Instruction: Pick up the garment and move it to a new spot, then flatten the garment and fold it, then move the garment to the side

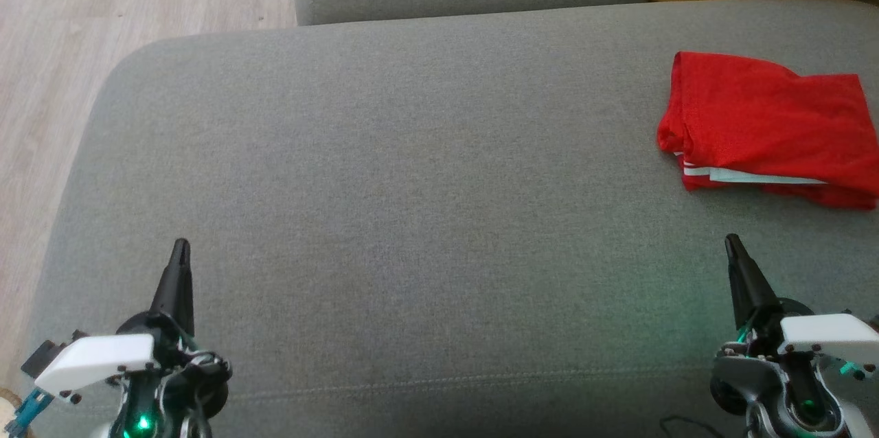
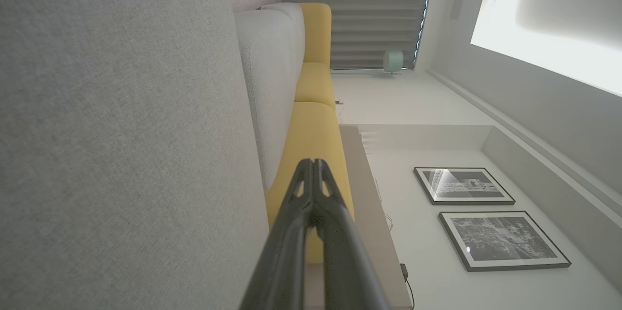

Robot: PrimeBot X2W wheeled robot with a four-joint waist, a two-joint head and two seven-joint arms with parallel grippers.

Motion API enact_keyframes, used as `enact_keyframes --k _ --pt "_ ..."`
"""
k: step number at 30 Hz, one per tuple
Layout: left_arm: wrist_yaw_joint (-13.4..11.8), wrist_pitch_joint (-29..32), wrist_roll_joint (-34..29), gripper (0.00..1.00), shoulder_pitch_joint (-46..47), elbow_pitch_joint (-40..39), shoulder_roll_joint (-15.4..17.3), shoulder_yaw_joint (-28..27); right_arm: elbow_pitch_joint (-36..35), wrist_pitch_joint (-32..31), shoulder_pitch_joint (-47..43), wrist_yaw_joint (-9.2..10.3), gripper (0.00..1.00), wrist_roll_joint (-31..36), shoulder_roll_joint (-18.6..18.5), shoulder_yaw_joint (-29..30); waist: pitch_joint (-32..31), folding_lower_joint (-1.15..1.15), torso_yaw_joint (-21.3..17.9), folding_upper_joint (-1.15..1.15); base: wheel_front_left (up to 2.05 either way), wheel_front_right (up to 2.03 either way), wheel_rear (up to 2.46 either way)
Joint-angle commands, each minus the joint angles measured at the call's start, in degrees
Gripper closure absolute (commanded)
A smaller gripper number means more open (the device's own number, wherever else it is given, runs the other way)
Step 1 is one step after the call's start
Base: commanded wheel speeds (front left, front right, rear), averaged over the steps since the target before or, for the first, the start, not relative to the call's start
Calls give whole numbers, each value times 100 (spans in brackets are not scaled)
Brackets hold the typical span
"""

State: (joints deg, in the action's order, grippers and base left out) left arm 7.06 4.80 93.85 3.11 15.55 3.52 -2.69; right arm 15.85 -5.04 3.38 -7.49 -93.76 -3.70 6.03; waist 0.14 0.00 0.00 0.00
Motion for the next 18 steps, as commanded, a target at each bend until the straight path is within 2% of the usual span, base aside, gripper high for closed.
enact_keyframes --k 1,18 --pt "43 43 -37 100 304 -150 51 -226 -182 -34 277 0 100 45 -19 -88 0 0 0 0 0 0 0" --pt "43 65 -60 100 307 -149 32 -254 -180 -54 280 0 100 66 -2 -63 0 0 0 0 0 0 0"
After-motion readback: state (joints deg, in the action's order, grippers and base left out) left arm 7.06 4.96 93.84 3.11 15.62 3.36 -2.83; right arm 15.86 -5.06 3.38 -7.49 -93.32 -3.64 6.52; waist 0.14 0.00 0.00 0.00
